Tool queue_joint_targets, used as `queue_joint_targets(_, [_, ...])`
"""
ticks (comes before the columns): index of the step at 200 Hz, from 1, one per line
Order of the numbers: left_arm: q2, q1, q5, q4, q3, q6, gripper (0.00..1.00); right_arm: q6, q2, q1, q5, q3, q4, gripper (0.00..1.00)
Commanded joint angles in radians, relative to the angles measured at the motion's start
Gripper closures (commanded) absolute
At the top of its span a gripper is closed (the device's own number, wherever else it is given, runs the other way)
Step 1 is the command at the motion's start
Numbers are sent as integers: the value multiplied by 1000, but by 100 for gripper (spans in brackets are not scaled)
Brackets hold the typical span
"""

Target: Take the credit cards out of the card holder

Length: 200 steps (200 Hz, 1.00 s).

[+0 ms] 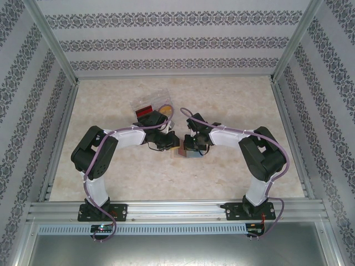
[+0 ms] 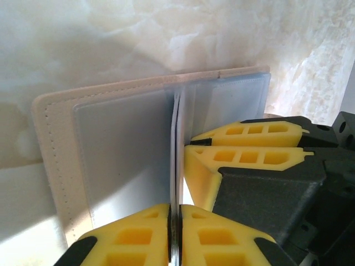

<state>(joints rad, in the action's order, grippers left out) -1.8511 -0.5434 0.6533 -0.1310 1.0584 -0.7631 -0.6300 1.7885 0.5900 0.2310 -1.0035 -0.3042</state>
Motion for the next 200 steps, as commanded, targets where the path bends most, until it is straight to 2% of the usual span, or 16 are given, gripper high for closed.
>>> queue_joint_targets(1, [-1, -13, -94, -139, 38, 54, 92, -4, -40, -14, 11, 30, -2, 79])
queue_joint_targets(33, [46, -11, -233, -313, 79, 156, 96, -4, -131, -18, 34, 58, 20, 69])
queue_joint_targets(48, [61, -9, -250, -346, 90, 179, 96, -11, -167, -19, 42, 76, 38, 65])
queue_joint_targets(67, [61, -9, -176, -304, 86, 164, 92, -28, -191, -21, 51, 97, 70, 62])
queue_joint_targets(93, [47, -11, -29, -163, 61, 95, 77, -58, -207, -32, 94, 132, 134, 59])
queue_joint_targets(111, [37, -11, 29, -90, 51, 51, 72, -79, -219, -47, 136, 162, 185, 57])
queue_joint_targets(139, [25, -10, 72, -23, 42, 10, 70, -102, -231, -75, 193, 202, 244, 56])
queue_joint_targets(161, [13, -10, 111, 44, 28, -35, 70, -102, -241, -83, 191, 217, 248, 56])
queue_joint_targets(200, [-12, -11, 111, 64, 26, -49, 70, -110, -243, -91, 205, 241, 273, 56])
